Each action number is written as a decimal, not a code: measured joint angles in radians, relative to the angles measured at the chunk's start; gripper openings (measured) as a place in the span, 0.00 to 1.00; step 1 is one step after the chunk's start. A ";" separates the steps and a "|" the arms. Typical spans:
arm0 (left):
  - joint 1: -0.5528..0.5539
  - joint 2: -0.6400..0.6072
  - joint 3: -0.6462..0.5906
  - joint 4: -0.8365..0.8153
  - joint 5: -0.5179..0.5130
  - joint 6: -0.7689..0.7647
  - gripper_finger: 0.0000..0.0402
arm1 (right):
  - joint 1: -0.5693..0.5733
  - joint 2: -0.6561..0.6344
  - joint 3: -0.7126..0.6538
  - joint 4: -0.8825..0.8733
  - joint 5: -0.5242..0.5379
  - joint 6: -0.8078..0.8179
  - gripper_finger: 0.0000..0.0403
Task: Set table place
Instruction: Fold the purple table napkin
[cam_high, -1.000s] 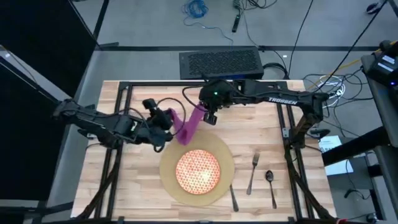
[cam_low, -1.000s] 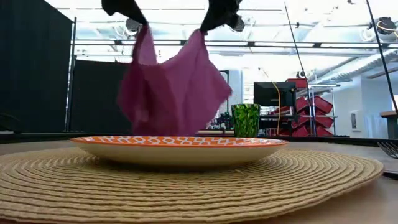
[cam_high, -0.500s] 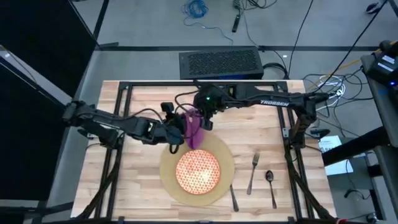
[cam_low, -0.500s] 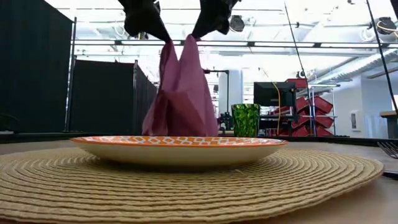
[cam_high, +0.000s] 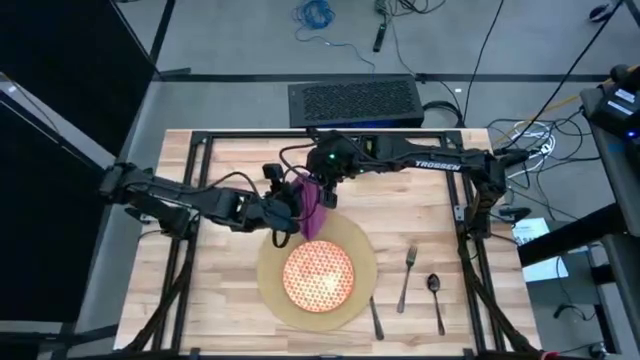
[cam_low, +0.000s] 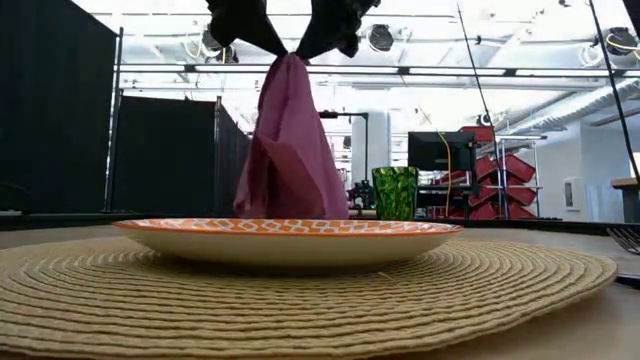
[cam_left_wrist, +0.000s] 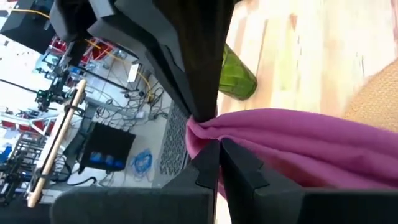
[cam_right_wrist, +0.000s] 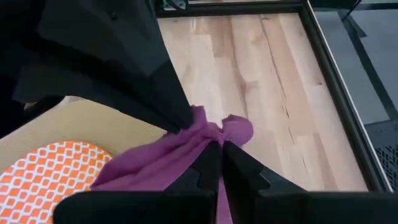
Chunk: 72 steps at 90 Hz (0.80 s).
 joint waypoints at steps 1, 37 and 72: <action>0.000 0.000 0.000 0.000 0.000 0.000 0.00 | 0.000 0.000 0.000 0.000 0.000 0.001 0.00; 0.002 -0.103 0.000 -0.239 -0.087 -0.181 0.00 | -0.047 -0.045 0.000 -0.156 0.083 0.003 0.00; -0.035 -0.436 -0.186 -0.263 -0.090 -0.368 0.00 | -0.064 -0.096 0.000 -0.169 0.079 0.044 0.00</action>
